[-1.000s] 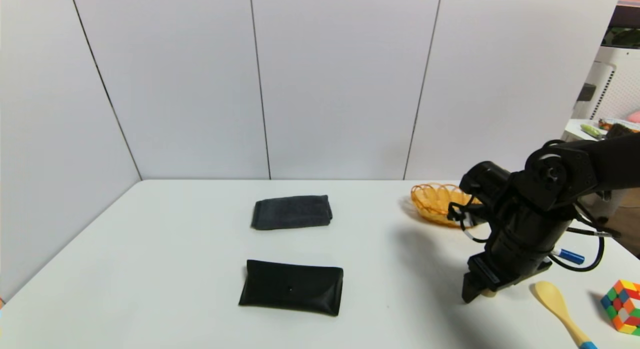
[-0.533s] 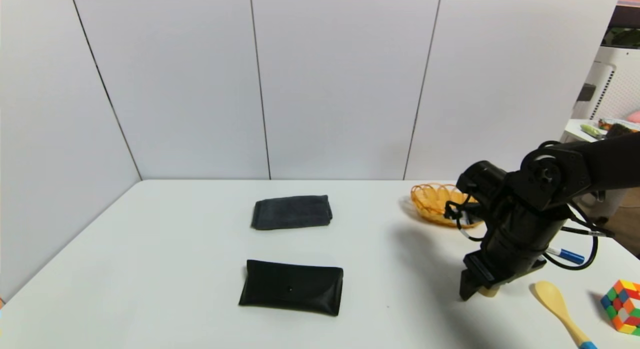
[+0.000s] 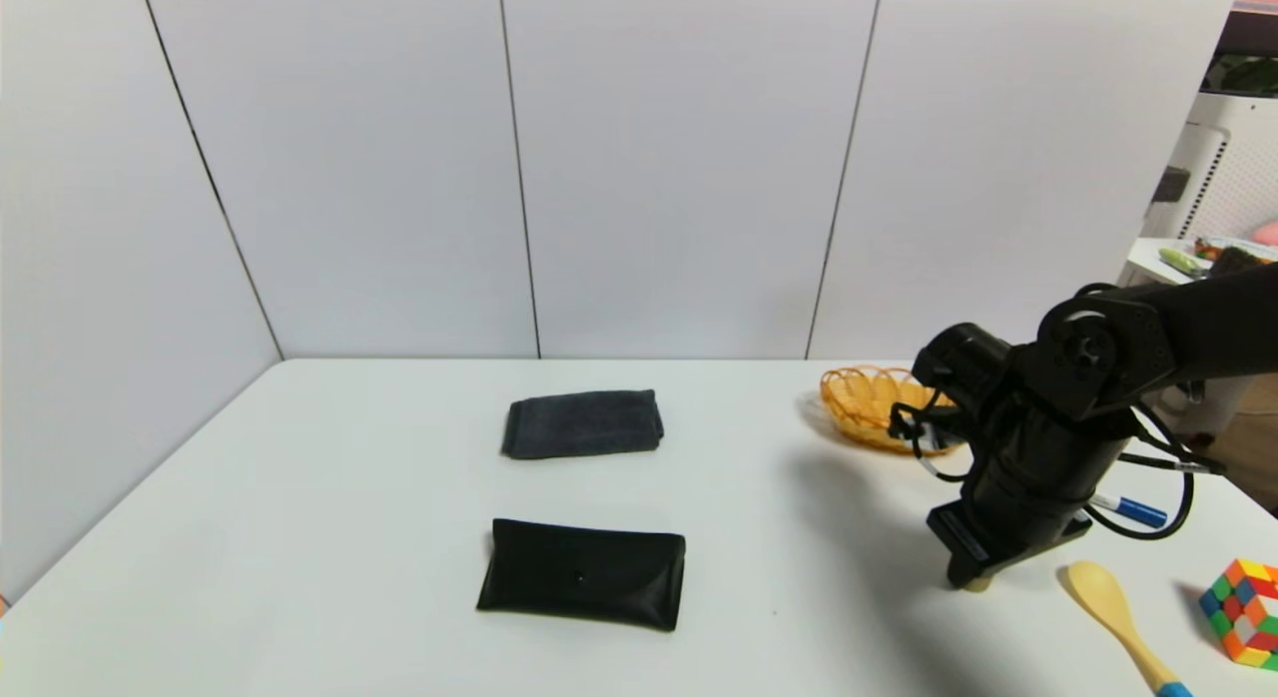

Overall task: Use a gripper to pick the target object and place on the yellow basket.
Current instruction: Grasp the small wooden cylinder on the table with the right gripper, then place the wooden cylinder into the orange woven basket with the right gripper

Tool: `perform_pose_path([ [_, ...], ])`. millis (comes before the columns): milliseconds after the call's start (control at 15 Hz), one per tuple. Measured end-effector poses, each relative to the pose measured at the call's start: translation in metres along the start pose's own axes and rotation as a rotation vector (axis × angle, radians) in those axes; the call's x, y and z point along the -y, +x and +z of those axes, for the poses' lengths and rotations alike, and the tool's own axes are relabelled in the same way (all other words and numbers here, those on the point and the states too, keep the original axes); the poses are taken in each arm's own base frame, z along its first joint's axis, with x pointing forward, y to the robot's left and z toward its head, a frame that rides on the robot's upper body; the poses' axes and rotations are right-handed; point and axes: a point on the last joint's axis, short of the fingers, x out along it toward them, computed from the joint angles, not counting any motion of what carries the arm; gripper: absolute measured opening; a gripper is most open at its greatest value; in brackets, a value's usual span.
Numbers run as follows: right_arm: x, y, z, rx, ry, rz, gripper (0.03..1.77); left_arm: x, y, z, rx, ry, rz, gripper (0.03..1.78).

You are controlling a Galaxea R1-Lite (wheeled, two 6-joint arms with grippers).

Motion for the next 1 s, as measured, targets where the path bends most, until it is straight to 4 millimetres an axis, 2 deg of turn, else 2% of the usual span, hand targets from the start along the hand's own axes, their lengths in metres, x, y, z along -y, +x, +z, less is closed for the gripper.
perform_pose_path([
  [200, 0.001, -0.002, 0.002, 0.01, 0.004, -0.001, 0.47, 0.0, 0.0, 0.0, 0.0, 0.0, 0.001, 1.69],
  [333, 0.005, -0.013, 0.009, 0.063, 0.017, -0.004, 0.47, 0.0, 0.0, 0.0, 0.0, 0.0, 0.0, 1.69],
  [667, 0.02, -0.066, 0.055, 0.343, 0.065, -0.018, 0.47, 0.0, 0.0, 0.0, 0.0, 0.0, 0.0, 1.69],
  [733, 0.024, -0.071, 0.066, 0.383, 0.075, -0.022, 0.47, 0.0, 0.0, 0.0, 0.0, 0.0, 0.0, 1.69],
  [867, 0.033, -0.065, 0.085, 0.408, 0.094, -0.029, 0.47, 0.0, 0.0, 0.0, 0.0, 0.0, 0.0, 1.69],
  [1000, 0.04, -0.052, 0.099, 0.399, 0.109, -0.033, 0.47, 0.0, 0.0, 0.0, 0.0, 0.0, 0.0, 1.69],
])
